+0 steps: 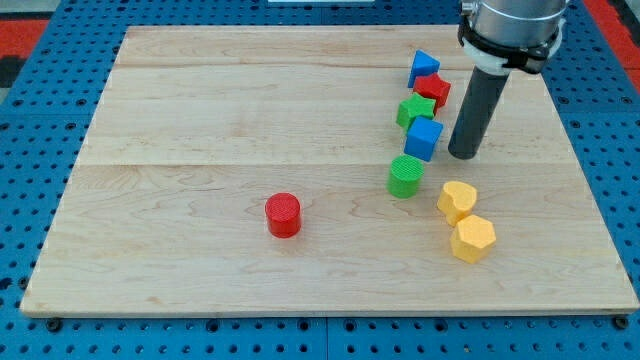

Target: Move the blue cube away from the green blocks

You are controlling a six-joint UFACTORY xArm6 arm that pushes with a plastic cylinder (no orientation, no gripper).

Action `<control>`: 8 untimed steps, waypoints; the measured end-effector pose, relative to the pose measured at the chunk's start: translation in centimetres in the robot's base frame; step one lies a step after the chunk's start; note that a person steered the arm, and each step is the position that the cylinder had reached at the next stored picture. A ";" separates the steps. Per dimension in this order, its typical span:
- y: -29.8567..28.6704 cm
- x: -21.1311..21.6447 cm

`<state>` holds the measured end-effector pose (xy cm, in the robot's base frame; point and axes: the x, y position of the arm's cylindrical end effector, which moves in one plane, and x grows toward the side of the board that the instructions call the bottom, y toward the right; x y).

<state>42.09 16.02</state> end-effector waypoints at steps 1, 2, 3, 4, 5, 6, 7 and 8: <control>-4.3 -1.7; -3.4 -1.7; -3.3 -1.0; -2.5 0.3; -6.7 0.7; -11.1 1.4; -10.4 2.6; -10.7 6.5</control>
